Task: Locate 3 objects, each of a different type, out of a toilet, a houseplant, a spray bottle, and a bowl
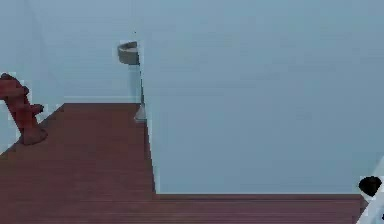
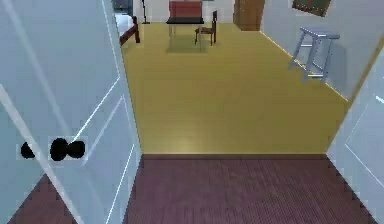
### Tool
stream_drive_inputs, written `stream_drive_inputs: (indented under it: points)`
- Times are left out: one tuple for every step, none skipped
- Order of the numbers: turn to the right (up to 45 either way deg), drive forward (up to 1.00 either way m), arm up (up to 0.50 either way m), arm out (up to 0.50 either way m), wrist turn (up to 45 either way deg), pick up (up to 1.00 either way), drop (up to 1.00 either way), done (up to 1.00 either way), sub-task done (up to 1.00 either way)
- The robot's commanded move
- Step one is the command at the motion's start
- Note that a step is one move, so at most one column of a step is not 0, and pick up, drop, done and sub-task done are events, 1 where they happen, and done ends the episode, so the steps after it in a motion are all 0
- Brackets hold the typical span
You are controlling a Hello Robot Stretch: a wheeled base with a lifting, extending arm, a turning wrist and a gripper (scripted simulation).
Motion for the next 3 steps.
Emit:
stream_drive_inputs:
  points:
    - [-45.0,0.0,0.0,0.0,0.0,0.0,0.0,0.0,0.0]
    - [-45.0,0.0,0.0,0.0,0.0,0.0,0.0,0.0,0.0]
    - [-45.0,0.0,0.0,0.0,0.0,0.0,0.0,0.0,0.0]
